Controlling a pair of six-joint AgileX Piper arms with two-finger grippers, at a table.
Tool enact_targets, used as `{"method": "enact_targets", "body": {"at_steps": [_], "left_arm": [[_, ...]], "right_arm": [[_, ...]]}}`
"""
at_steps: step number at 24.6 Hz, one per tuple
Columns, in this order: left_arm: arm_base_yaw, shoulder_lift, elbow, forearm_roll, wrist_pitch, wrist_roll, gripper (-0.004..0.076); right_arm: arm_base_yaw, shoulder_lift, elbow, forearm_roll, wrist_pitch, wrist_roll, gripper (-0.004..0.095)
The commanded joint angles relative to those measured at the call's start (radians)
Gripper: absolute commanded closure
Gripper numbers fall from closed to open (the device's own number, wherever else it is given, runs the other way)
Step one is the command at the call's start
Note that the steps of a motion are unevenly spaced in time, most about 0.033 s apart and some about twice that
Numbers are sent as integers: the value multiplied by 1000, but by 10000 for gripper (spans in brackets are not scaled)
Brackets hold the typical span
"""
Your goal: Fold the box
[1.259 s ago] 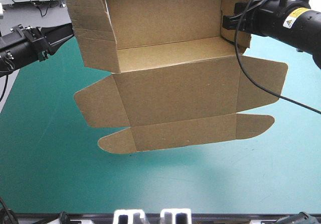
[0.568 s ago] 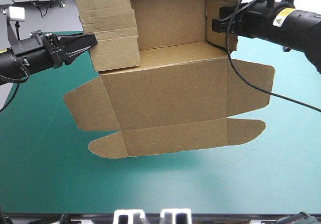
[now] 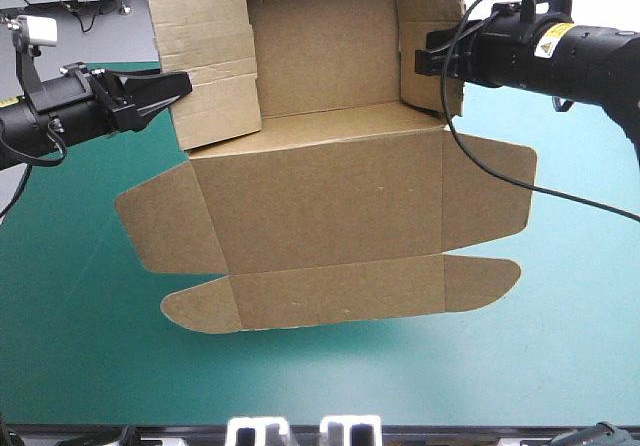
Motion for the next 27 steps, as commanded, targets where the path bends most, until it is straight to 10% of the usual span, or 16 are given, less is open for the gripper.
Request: {"method": "enact_targets", "body": {"at_steps": [1, 6, 10, 18, 27], "left_arm": [[-40, -22, -26, -44, -79, 2, 407], [-221, -20, -26, 308, -302, -59, 486], [-254, -18, -26, 378, -315, -117, 731], [-331, -20, -62, 512, -188, -275, 732], [-570, 96, -62, 960, -131, -572, 732]], "right_arm": [[26, -14, -1, 70, -89, -10, 918], [164, 24, 14, -56, -109, 25, 918], [183, 32, 14, -81, -79, 55, 918], [183, 69, 14, -297, 203, 211, 919], [183, 216, 24, -238, 201, 217, 921]]}}
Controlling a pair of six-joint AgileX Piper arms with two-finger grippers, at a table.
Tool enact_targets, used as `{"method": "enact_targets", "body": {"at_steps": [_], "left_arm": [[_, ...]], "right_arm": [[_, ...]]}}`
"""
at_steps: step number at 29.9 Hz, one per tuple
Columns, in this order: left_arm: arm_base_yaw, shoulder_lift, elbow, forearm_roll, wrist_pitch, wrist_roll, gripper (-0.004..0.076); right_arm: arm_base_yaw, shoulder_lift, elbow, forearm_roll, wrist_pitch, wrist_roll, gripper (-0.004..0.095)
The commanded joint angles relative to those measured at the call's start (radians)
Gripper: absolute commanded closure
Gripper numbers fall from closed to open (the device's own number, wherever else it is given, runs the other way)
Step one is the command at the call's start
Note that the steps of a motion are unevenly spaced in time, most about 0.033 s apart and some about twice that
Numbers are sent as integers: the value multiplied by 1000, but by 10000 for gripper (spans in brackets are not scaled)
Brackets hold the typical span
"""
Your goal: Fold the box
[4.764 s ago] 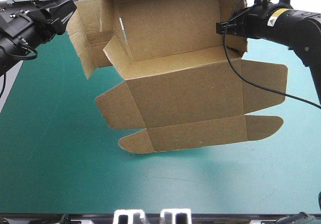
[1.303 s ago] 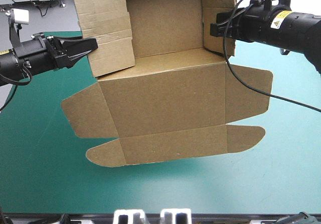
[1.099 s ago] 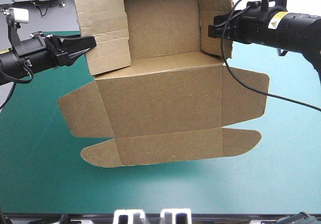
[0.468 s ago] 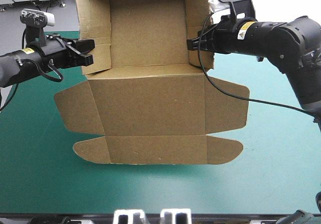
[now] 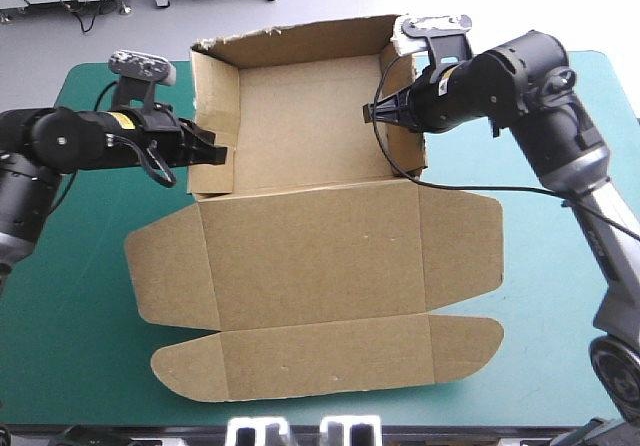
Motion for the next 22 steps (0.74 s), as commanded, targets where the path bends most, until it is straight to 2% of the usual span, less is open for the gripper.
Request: {"method": "enact_targets", "body": {"at_steps": [1, 4, 8, 15, 19, 22], "left_arm": [[-92, 23, -33, 4, 1, -80, 732], [-106, 82, -33, 77, -14, -146, 732], [-93, 176, -33, 141, 23, -224, 732], [-93, 294, -33, 133, -31, -292, 732], [-93, 373, -33, 159, -31, -300, 732], [-93, 425, -33, 173, -36, -300, 732]], "right_arm": [[6, 30, -20, 53, 20, -13, 921], [0, 85, -20, 64, 20, -13, 921], [-27, 141, 9, 111, 20, -13, 921], [-119, 166, 192, 100, 15, -13, 921], [-154, 168, 251, 98, -43, -15, 921], [-157, 191, 258, 75, -56, -82, 921]]}}
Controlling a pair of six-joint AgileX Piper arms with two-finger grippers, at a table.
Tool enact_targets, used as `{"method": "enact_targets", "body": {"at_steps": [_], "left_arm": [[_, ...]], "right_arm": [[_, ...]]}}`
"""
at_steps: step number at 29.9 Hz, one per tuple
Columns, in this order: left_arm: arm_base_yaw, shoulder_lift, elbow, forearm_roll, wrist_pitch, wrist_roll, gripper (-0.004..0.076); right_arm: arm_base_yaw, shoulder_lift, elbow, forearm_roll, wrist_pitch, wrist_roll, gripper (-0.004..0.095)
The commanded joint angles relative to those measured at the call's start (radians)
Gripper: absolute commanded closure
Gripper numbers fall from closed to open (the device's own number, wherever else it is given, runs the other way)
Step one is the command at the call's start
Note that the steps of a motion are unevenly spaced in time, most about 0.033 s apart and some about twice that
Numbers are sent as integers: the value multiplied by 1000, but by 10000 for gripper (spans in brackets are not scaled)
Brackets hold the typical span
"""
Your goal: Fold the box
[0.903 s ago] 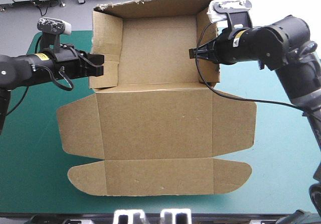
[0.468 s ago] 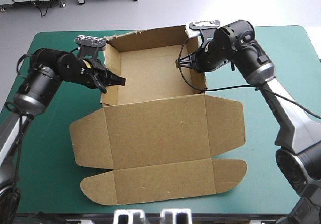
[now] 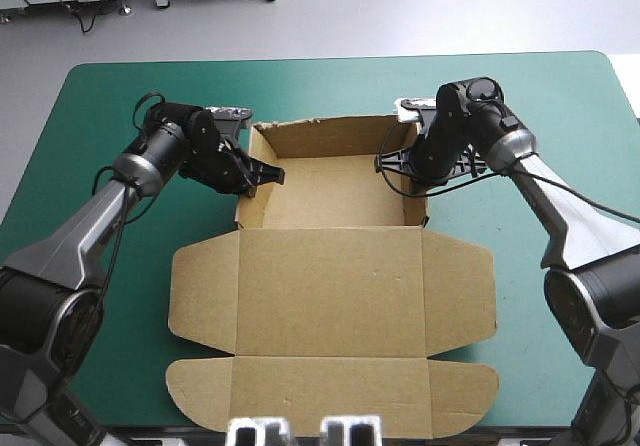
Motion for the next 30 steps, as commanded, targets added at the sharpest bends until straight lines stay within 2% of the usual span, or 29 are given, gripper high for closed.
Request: {"method": "enact_targets", "body": {"at_steps": [1, 4, 8, 11, 14, 17, 19, 21, 23, 30], "left_arm": [[-3, 4, -33, 11, -32, 1, 732], [-3, 32, -44, 34, -14, 55, 731], [-3, 59, -93, 71, 78, 76, 694], [-3, 84, -142, 72, 149, 76, 646], [-3, 114, -198, 59, 228, 68, 563], [-3, 124, -234, 33, 239, 72, 426], [-3, 124, -247, 21, 226, 69, 319], [-3, 124, -256, 23, 221, 52, 240], [-3, 124, -275, 49, 234, -8, 196], [-3, 103, -354, 45, 243, -42, 194]], "right_arm": [[-8, -25, -16, -40, -18, -94, 920], [0, -1, -16, -89, 0, -115, 920], [28, 6, -16, -210, 11, -130, 897], [49, 6, -16, -281, 44, -148, 771], [51, 6, -16, -297, 53, -170, 586], [51, 6, -16, -285, 53, -146, 425], [51, 6, -16, -287, 53, -144, 373], [51, 6, -18, -287, 53, -112, 362], [51, 6, -30, -274, 53, -65, 361], [51, -19, -125, -211, 53, -55, 362]]}}
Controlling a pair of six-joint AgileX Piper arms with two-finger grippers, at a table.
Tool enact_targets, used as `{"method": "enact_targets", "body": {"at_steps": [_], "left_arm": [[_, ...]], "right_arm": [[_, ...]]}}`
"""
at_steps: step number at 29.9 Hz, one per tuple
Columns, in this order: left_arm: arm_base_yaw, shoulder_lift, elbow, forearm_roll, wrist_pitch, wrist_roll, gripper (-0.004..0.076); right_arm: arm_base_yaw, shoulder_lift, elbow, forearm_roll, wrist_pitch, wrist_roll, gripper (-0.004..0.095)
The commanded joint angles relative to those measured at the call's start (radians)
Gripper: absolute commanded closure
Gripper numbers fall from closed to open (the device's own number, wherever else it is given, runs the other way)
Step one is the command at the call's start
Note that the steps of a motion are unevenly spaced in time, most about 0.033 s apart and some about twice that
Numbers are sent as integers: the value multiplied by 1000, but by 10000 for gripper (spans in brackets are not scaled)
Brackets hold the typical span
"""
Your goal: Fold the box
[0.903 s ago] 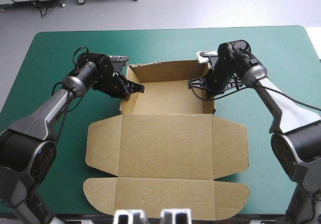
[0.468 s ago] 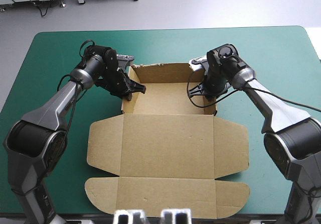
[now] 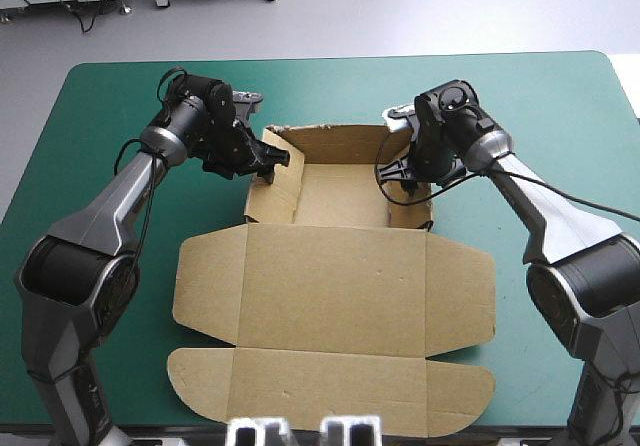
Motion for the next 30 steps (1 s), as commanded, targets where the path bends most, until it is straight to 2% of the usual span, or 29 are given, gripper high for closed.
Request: {"method": "enact_targets", "body": {"at_steps": [1, 4, 9, 13, 16, 20, 26, 30], "left_arm": [[0, -82, -80, -21, 64, -15, 194], [0, -118, -124, -26, 64, -15, 194], [0, -228, -154, -148, 64, -9, 195], [0, -347, -154, -277, 64, 34, 199], [0, -446, -152, -280, 64, 59, 230], [0, -576, -78, -227, 65, 113, 344], [0, -790, 188, -124, 65, 133, 561], [0, -914, 368, -91, 65, 133, 641]], "right_arm": [[-5, -78, -100, -4, 28, -14, 364], [-5, -110, -178, -4, 28, -71, 371], [-5, -167, -271, -27, 28, -78, 371], [-5, -235, -287, -43, 28, -74, 371], [-5, -271, -285, -68, 28, -72, 371], [-5, -279, -280, -62, 28, -6, 371], [-5, -235, -234, -51, 28, 11, 371], [-5, -202, -202, -51, 28, 44, 371]]}}
